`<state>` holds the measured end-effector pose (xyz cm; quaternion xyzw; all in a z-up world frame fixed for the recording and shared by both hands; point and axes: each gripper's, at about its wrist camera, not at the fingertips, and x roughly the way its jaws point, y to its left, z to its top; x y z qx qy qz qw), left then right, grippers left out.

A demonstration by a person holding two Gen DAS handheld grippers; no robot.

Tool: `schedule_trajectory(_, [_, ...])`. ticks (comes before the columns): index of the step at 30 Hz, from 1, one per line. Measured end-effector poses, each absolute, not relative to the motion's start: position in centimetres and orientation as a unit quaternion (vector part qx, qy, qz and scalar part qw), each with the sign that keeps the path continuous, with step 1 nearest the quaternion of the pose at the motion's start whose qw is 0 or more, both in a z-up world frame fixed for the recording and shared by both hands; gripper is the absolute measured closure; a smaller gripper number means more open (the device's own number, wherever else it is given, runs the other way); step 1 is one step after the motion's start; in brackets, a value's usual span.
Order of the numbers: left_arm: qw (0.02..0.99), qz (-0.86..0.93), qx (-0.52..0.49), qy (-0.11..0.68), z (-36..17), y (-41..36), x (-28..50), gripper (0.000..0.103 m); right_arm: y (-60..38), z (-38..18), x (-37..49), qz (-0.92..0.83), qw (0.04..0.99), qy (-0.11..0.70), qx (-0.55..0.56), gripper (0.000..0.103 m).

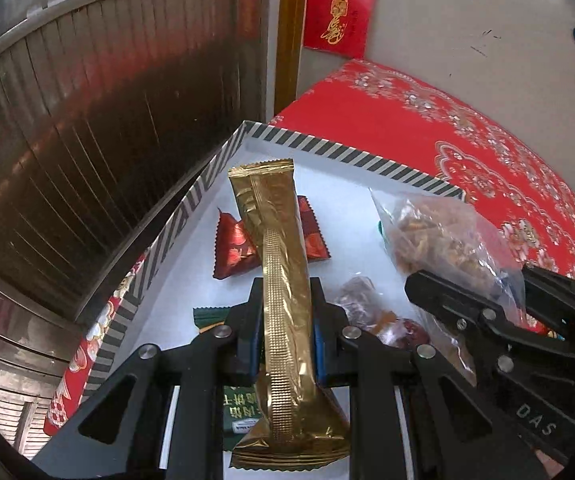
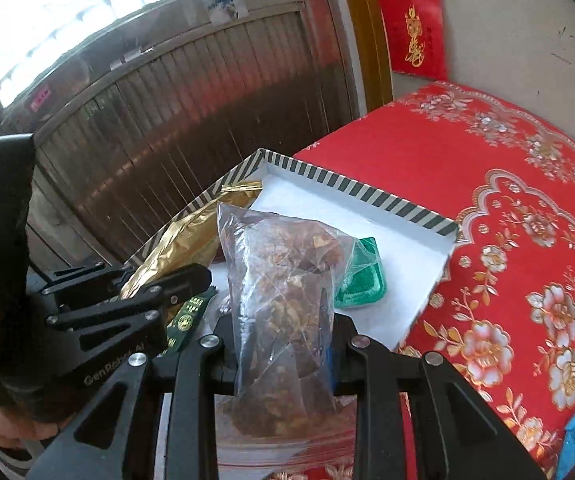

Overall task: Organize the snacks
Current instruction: 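Lift and carry the gold bar and clear nut bag over the white box, then open both tools to drop the gold bar and nut bag into the box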

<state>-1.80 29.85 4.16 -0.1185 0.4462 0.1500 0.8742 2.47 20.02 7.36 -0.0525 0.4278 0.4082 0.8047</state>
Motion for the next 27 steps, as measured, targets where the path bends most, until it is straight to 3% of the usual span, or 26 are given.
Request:
schedule_trajectory(18, [0.867, 0.168, -0.102, 0.459, 3.2, 30.5, -1.0, 0.081, 21.9, 6.6, 2.9, 0.388, 0.809, 0.433, -0.081, 0.071])
schedule_trajectory(20, [0.864, 0.171, -0.107, 0.461, 3.2, 30.8, -1.1, 0.078, 21.6, 6.7, 2.9, 0.388, 0.811, 0.433, -0.070, 0.066])
schedule_trajectory(27, [0.863, 0.184, -0.122, 0.454, 3.6, 31.5, -1.8, 0.048, 20.4, 7.5, 2.6, 0.394, 0.813, 0.427, -0.040, 0.054])
